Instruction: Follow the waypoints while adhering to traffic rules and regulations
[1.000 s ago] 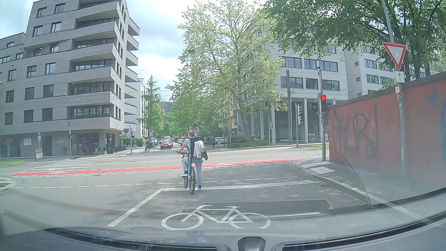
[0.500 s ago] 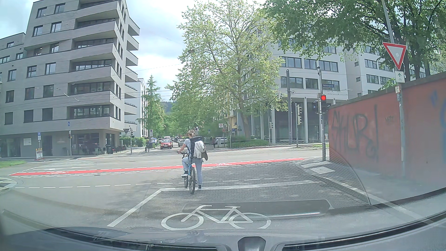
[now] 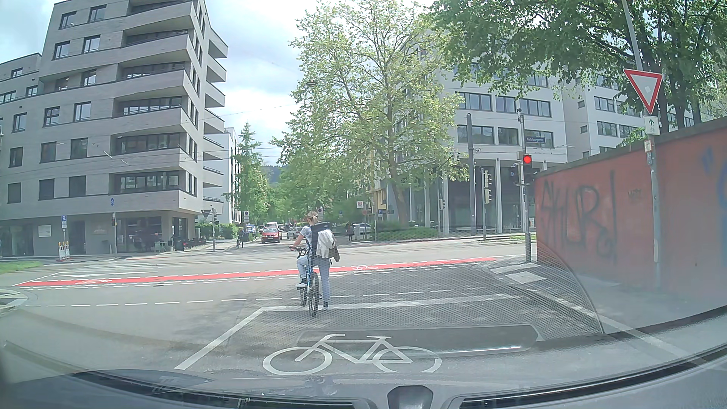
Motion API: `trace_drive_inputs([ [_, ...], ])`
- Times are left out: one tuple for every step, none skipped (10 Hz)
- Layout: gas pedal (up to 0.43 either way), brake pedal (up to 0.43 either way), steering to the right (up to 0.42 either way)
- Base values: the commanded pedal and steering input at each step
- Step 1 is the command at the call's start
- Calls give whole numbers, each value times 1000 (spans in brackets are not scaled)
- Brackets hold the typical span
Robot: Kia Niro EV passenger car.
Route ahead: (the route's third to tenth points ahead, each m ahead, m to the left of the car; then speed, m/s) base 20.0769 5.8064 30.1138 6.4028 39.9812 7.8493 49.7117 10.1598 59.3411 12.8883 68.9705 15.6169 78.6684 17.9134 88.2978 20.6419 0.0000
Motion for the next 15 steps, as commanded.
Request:
trace_drive_inputs([
  [0, 226, -8],
  [0, 226, -8],
  [0, 226, -8],
  [0, 226, -8],
  [0, 226, -8],
  [0, 226, -8],
  [0, 226, -8],
  [0, 226, -8],
  [0, 226, -8],
  [0, 226, -8],
  [0, 226, -8],
  [0, 226, -8],
  [0, 226, -8],
  [0, 226, -8],
  [0, 226, -8],
])
